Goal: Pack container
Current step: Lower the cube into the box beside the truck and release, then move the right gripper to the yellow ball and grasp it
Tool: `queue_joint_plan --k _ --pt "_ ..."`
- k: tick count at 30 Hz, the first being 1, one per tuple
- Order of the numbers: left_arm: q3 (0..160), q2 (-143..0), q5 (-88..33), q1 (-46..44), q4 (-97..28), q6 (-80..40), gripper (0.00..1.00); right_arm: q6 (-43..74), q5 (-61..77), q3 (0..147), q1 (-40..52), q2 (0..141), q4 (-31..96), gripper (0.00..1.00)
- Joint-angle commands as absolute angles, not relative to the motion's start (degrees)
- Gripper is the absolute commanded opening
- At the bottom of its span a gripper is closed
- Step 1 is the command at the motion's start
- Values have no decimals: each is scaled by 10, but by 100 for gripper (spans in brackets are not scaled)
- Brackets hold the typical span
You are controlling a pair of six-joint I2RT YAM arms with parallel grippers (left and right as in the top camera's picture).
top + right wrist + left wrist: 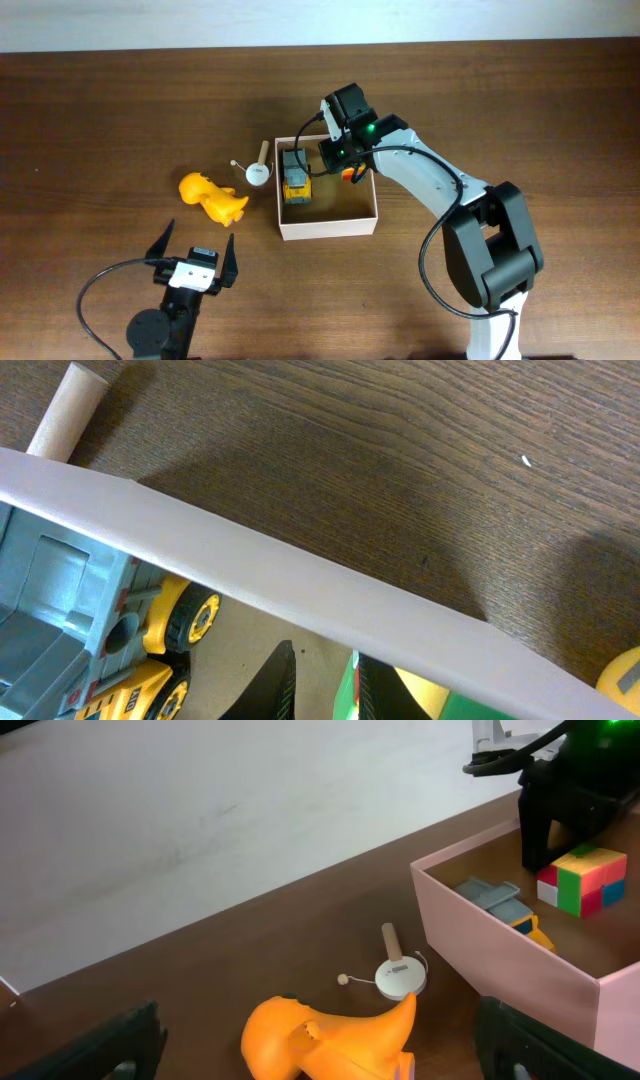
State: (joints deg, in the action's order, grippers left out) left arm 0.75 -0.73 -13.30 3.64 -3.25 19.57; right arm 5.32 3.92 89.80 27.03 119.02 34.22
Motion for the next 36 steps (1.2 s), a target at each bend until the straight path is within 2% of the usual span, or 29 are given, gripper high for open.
queue_joint_plan --k 1,7,11,12,13,14,20,21,24,29,32,36 --pt "5 -3 -133 39 -35 203 99 44 28 906 268 1194 338 17" --pt "5 -3 -133 39 -35 203 99 34 70 926 278 1190 356 17" --pt "5 -3 -133 39 -35 203 99 32 73 1018 295 1174 453 18" --pt "5 -3 -133 39 -35 203 99 32 71 1040 296 1172 473 21" --pt "5 -3 -133 39 -35 203 99 32 68 1068 296 1168 498 25" --pt "5 -3 -133 39 -35 203 99 32 62 1093 295 1166 520 36" --pt "5 -3 -133 39 -35 203 99 56 46 1181 245 1165 609 67" --pt "5 -3 -133 39 -35 203 99 67 43 1183 223 1165 623 78" --pt "5 -3 -133 39 -35 203 99 80 43 1183 175 1168 658 99" --pt "5 -3 -133 39 -35 203 99 80 43 1181 122 1182 688 99" --pt "5 -3 -133 39 -35 203 99 79 43 1173 107 1193 685 92" --pt "5 -3 -133 39 -35 203 99 80 43 1159 100 1217 672 91"
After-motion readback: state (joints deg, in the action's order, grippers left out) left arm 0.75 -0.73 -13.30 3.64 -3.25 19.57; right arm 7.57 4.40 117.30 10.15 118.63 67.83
